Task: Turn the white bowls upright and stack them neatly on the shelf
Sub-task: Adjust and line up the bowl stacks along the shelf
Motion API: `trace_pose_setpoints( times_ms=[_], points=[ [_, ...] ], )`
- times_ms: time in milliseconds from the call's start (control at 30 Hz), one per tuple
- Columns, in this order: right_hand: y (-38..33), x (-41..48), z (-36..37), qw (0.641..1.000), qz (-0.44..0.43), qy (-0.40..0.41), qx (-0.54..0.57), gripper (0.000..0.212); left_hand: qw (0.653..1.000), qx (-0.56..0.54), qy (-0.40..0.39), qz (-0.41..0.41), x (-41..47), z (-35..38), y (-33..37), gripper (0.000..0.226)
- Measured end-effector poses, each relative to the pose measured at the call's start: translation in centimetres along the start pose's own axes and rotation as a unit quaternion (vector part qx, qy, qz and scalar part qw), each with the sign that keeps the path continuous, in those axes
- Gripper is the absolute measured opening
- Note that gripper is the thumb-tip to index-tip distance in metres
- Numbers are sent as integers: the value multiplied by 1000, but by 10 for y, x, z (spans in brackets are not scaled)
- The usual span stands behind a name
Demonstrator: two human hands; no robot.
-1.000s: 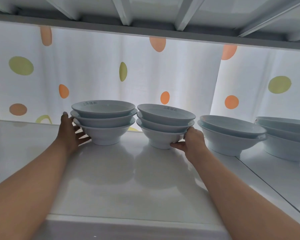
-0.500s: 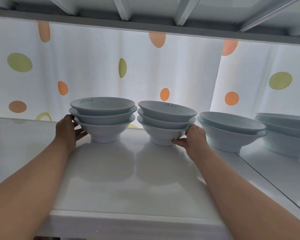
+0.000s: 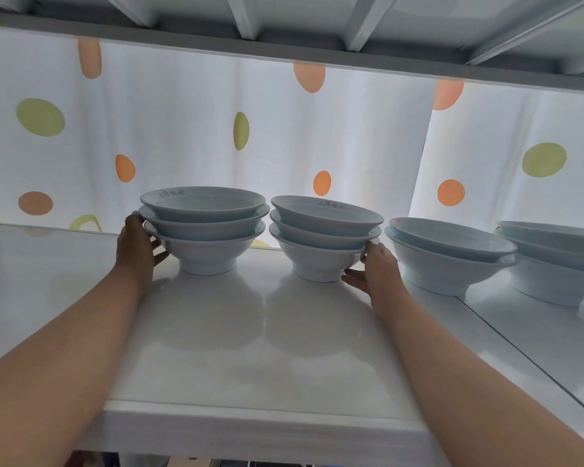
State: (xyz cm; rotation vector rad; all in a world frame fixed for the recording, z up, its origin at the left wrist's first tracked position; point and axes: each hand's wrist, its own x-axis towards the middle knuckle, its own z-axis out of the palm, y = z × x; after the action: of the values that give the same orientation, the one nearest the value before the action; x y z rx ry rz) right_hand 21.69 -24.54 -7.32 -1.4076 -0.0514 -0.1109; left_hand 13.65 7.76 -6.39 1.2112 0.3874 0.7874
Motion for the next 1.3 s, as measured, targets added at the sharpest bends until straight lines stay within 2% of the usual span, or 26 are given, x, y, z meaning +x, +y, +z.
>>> trace_pose_setpoints(
  times_ms=[133, 300, 367, 433, 500, 533, 600, 633, 700, 767, 833, 867, 900, 933, 1033, 1167, 1233, 1300],
  points=[
    [3, -1, 0, 1000, -10, -17, -8, 40, 997, 50, 27, 44, -4, 2, 1, 55],
    [6, -2, -4, 998, -41, 1, -45, 46, 961, 149, 112, 202, -19, 13, 5, 48],
    [5, -2, -4, 997, -46, 25, -51, 45, 909, 205, 170, 321, -24, 16, 10, 47],
    [-1, -6, -4, 997, -34, 48, -55, 46, 817, 298, 181, 460, -31, 22, 14, 39],
    [-8, -9, -6, 997, -16, 54, -47, 49, 732, 355, 123, 568, -45, 37, 17, 28],
    [-12, -10, -8, 997, -18, 55, -51, 48, 703, 363, 89, 606, -57, 49, 19, 25],
    [-22, -16, -19, 985, -90, 64, -134, 41, 668, 358, 14, 652, -85, 78, 20, 22],
    [-28, -20, -27, 959, -163, 70, -223, 36, 655, 359, -31, 664, -98, 94, 21, 23],
    [-38, -27, -49, 865, -309, 96, -383, 28, 620, 414, -117, 656, -121, 125, 20, 29],
    [-49, -29, -74, 770, -373, 135, -499, 32, 599, 520, -190, 579, -134, 151, 21, 40],
    [-57, -21, -97, 668, -364, 157, -630, 43, 580, 599, -225, 504, -136, 172, 20, 51],
    [-60, -18, -106, 629, -348, 149, -679, 46, 570, 626, -233, 479, -136, 180, 20, 54],
    [-63, -13, -113, 608, -327, 132, -712, 47, 559, 648, -238, 458, -136, 186, 20, 53],
    [-64, -10, -118, 599, -305, 109, -732, 45, 546, 670, -241, 442, -135, 192, 21, 51],
    [-66, 1, -129, 601, -272, 36, -750, 30, 502, 719, -248, 413, -129, 208, 23, 44],
    [-68, 11, -137, 629, -275, -13, -727, 19, 485, 725, -289, 394, -115, 219, 21, 38],
    [-67, 14, -138, 622, -283, -20, -729, 17, 481, 717, -290, 413, -110, 220, 16, 36],
    [-64, 16, -140, 605, -301, -18, -737, 17, 495, 706, -283, 420, -107, 220, 10, 38]
  ],
)
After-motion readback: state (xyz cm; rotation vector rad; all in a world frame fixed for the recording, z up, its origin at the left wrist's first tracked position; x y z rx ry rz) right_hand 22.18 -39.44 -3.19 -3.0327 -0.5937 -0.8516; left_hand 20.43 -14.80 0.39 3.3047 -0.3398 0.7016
